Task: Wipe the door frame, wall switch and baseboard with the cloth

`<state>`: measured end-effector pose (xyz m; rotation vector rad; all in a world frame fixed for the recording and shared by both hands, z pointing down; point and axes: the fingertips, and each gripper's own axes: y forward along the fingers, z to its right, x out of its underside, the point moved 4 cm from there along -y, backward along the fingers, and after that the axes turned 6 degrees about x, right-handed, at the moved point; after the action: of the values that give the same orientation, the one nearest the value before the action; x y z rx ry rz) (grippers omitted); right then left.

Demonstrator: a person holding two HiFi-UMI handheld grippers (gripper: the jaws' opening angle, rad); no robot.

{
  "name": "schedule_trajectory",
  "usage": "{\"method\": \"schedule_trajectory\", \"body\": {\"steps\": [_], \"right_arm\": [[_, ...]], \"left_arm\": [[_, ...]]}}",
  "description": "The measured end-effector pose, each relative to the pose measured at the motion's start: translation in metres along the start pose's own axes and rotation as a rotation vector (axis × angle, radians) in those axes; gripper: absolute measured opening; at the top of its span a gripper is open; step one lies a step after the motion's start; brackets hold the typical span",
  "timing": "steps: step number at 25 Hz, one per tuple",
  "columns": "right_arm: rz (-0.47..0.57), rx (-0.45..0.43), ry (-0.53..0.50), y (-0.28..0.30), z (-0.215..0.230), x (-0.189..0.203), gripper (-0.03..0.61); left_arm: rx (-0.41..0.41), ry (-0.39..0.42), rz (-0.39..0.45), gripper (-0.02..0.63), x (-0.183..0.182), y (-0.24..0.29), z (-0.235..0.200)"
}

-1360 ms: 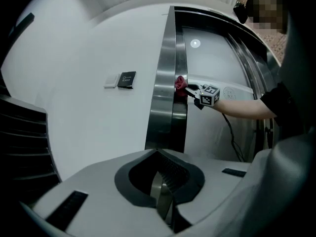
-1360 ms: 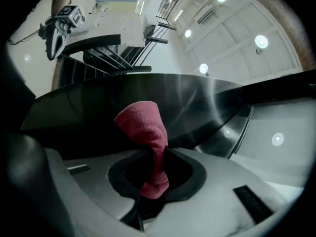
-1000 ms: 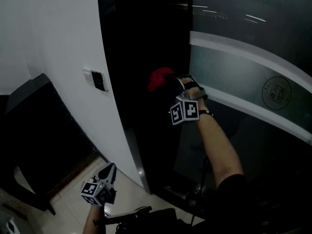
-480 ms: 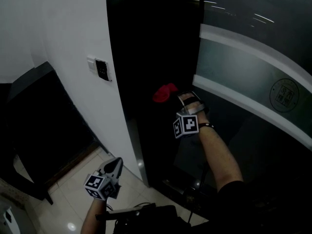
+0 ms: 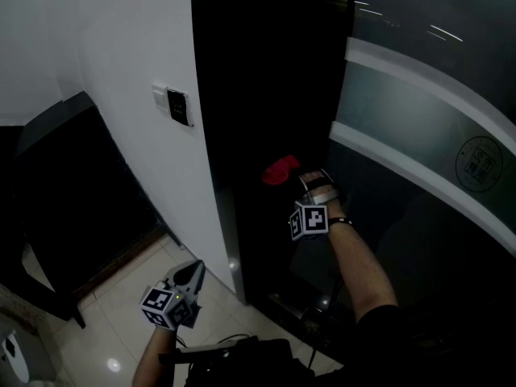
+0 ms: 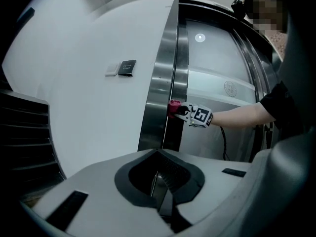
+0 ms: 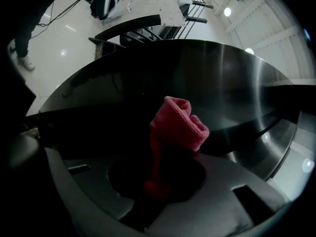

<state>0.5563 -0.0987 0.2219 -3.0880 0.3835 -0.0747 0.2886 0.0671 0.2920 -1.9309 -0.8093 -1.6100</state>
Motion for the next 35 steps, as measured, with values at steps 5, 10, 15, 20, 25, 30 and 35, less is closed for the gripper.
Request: {"method": "schedule_trajectory", "body": {"steps": [5,10,15,20,25,30,35], "right_arm": [[0.000,-0.051,0.017,-0.002,-0.023,0.001,0.063],[0.001,-0.108,0.005,-0.004,-0.054,0.003,0.063],[-0.004,-0.158,-0.007,-0.003,-0.088,0.005,0.063],[-0.020,-0.171,0.009,-0.004,-0.108,0.007,0.063],[-0.033,-0.250,0.014,-0.007,-0.138,0.008,0.063],[-0.068,-0.270,0.095,-0.010,-0.156,0.004,0.063],[-0.098,-0.291,0.136,-0.010,-0.186,0.004,0.064]], "left_arm": [[-0.014,-0.006,-0.012,0.003,0.006,0.000,-0.003],[-0.026,-0.017,-0.025,0.003,0.012,0.002,-0.005],[-0.032,-0.025,-0.036,0.003,0.016,0.005,-0.007],[-0.048,-0.028,-0.048,0.003,0.020,0.003,-0.013],[-0.049,-0.021,-0.049,0.003,0.019,0.008,-0.016],[-0.056,-0.016,-0.047,0.003,0.017,0.005,-0.020],[-0.066,-0.016,-0.063,0.003,0.018,0.000,-0.025]]}}
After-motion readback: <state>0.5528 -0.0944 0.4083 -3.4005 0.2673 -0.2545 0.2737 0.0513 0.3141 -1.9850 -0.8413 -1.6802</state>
